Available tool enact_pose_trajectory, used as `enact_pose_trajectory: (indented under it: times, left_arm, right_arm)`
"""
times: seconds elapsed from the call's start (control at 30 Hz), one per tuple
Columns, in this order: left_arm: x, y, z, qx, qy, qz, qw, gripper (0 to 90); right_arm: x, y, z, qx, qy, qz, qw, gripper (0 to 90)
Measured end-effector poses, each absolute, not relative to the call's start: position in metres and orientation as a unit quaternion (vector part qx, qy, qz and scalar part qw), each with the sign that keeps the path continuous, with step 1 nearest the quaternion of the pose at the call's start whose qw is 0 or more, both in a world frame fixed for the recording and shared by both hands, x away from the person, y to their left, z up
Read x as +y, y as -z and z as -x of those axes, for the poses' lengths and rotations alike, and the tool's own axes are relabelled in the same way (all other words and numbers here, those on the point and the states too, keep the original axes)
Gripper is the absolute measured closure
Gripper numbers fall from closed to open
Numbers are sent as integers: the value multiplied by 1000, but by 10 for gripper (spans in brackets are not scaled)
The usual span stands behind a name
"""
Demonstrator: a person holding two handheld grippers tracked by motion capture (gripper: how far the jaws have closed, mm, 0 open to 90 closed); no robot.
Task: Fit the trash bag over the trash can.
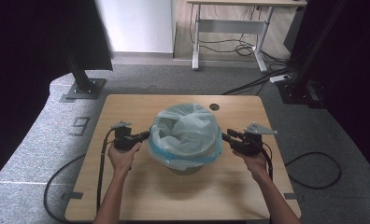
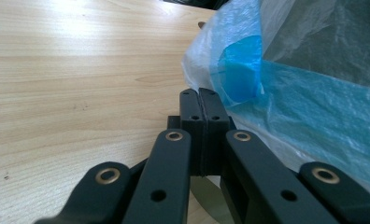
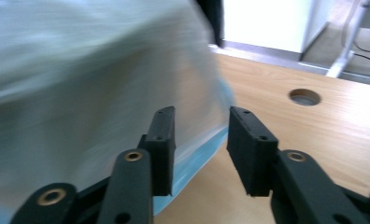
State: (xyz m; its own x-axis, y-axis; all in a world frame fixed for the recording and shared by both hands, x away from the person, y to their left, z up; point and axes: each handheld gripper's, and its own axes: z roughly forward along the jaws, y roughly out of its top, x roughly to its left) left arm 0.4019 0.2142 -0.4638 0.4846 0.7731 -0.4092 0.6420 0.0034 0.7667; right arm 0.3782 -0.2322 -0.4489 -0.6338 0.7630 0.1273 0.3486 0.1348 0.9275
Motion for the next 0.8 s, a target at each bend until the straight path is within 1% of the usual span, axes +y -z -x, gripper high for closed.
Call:
enact_pose_trajectory:
  times: [0.07,0.2,0.23,0.27,0.37,0.5,0.53,0.6,0.7,0.73,0.8]
  left_arm:
    - [215,465,-401,504,-66,-702,499,894]
    - [215,465,-399,502,-65,-702,501,894]
    - [215,465,-398,501,-66,-703,500,894]
    - [215,465,-398,501,-66,-703,500,894]
    - [215,465,-399,501,-63,-703,500,893]
    - [214,465,-398,501,-63,-704,499,893]
    - [215,465,-398,501,-63,-704,499,893]
    - [215,466,-398,502,-62,-704,499,893]
    - [215,467,-398,501,-61,-705,499,893]
    - [214,467,-398,500,-61,-705,499,893]
    - [214,467,-398,500,-61,-705,499,893]
  right_arm:
    - [-231,446,-364,733,-542,-367,188,560]
    - [-225,448,-339,743,-561,-332,149,513]
    - [-224,449,-335,745,-564,-326,144,489]
    - [-220,451,-329,746,-565,-323,141,444]
    - [-210,456,-320,750,-567,-314,132,387]
    - [-197,460,-320,765,-560,-293,125,354]
    - [-195,463,-322,769,-557,-289,123,356]
    - [-191,466,-324,773,-554,-283,123,389]
    - [-184,474,-323,782,-544,-272,137,446]
    - [-180,478,-320,788,-536,-264,149,524]
    - [-176,482,-317,794,-528,-253,165,635]
